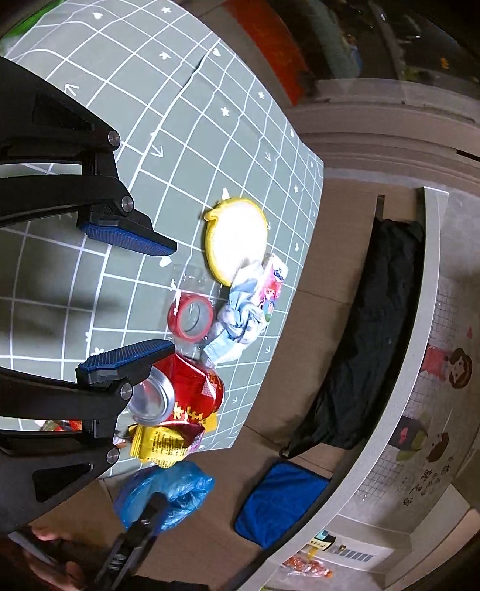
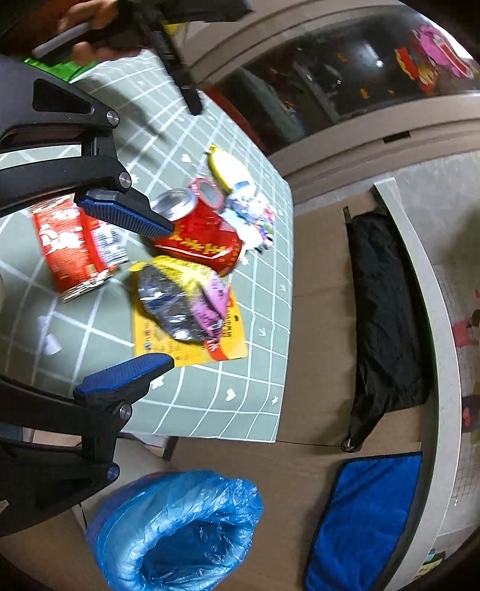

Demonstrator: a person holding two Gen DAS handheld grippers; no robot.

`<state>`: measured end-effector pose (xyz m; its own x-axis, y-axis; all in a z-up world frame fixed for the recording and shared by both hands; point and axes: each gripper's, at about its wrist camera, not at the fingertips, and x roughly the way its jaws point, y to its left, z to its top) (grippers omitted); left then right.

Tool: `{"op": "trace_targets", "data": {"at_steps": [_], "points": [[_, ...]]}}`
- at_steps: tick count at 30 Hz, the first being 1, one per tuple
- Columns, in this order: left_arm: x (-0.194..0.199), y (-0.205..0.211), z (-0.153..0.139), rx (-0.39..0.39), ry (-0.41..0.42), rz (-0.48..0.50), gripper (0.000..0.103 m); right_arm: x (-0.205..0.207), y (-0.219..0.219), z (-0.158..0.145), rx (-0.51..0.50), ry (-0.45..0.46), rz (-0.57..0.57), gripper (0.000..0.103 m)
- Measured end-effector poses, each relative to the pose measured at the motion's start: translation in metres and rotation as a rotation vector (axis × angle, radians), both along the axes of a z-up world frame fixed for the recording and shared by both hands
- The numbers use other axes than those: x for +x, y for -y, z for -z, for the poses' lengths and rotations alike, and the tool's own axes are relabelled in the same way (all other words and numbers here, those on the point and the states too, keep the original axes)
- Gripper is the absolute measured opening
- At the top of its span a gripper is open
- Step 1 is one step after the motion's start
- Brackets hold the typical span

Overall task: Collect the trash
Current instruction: 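Move both tools back to the table and grasp the yellow-pink snack wrapper with the right tool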

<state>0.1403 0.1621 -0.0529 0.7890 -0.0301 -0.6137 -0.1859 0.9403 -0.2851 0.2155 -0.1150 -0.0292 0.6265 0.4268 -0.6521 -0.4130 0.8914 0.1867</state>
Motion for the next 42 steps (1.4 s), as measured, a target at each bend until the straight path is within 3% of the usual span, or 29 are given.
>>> {"op": "trace_targets", "data": {"at_steps": [7,11,14,15,19,28,35,42], "points": [[0.006,-0.004,0.008,-0.035,-0.012,0.023,0.048,0.043,-0.039,0.020,-0.029,-0.054,0.009,0.063],[0.007,-0.003,0.013,-0.032,-0.025,0.051,0.048,0.062,-0.045,0.039,-0.028,-0.128,0.007,0.063],[0.009,0.000,0.014,-0.046,-0.028,0.073,0.048,0.061,-0.042,0.042,-0.034,-0.145,-0.031,0.045],[0.009,0.001,0.015,-0.055,-0.031,0.082,0.048,0.059,-0.042,0.042,-0.048,-0.139,-0.045,0.029],[0.013,0.017,0.016,-0.082,-0.042,0.136,0.048,0.041,-0.034,0.030,-0.094,-0.076,-0.077,0.018],[0.019,0.071,0.016,-0.053,-0.072,0.279,0.048,-0.002,0.018,0.000,-0.021,-0.005,-0.033,0.017],[0.022,0.084,0.014,-0.057,-0.074,0.257,0.048,-0.020,0.043,-0.002,0.003,0.007,0.006,0.017],[0.027,0.064,0.016,-0.085,-0.082,0.181,0.048,-0.027,0.052,0.007,0.027,-0.015,0.013,0.017]]}}
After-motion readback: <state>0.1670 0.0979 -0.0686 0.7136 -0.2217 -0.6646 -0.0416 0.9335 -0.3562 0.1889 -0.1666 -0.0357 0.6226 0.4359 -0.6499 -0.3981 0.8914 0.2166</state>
